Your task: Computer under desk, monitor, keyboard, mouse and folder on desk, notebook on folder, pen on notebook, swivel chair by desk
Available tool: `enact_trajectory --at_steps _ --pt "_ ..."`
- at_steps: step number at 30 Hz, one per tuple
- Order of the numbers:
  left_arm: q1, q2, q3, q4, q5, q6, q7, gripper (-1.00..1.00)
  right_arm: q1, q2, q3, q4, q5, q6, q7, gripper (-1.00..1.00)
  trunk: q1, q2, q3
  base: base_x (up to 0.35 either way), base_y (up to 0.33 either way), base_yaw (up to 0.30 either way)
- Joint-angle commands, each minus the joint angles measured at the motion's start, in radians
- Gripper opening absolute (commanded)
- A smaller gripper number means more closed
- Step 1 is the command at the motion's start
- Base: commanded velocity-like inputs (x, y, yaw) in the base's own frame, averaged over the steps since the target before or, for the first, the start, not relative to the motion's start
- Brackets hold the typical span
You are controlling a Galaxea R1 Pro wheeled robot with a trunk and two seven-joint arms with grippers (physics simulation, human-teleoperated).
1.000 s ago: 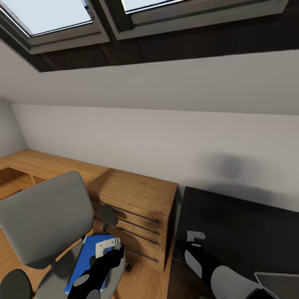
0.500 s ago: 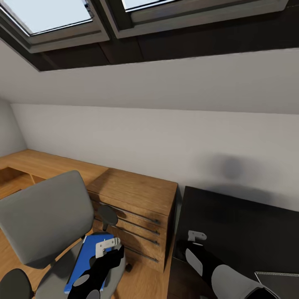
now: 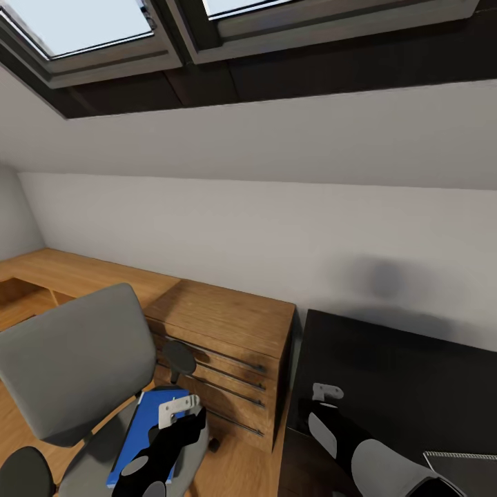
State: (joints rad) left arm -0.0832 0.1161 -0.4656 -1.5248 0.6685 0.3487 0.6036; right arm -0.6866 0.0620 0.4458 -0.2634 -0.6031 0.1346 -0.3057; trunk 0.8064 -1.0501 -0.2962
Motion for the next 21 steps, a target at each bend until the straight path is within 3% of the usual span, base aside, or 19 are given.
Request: enact_trajectory --at_steps 1,17,21 --pt "-0.001 0.001 -0.002 -0.002 0.006 0.002 0.008 1.0 -0.001 -0.001 0.008 -0.002 -0.009 0.005 -0.007 -1.0 0.0 -0.001 -0.001 0.0 0.0 0.0" --pt "-0.001 0.002 -0.001 -0.001 0.006 0.002 0.008 1.0 0.0 0.001 0.008 -0.004 -0.009 -0.001 -0.008 -1.0 0.0 -0.001 -0.001 0.0 0.0 0.0" --pt "-0.001 0.002 -0.001 0.001 0.006 0.002 0.008 1.0 0.0 0.001 0.008 -0.004 -0.009 -0.001 -0.008 -1.0 -0.015 0.027 0.011 0.0 0.0 0.0"
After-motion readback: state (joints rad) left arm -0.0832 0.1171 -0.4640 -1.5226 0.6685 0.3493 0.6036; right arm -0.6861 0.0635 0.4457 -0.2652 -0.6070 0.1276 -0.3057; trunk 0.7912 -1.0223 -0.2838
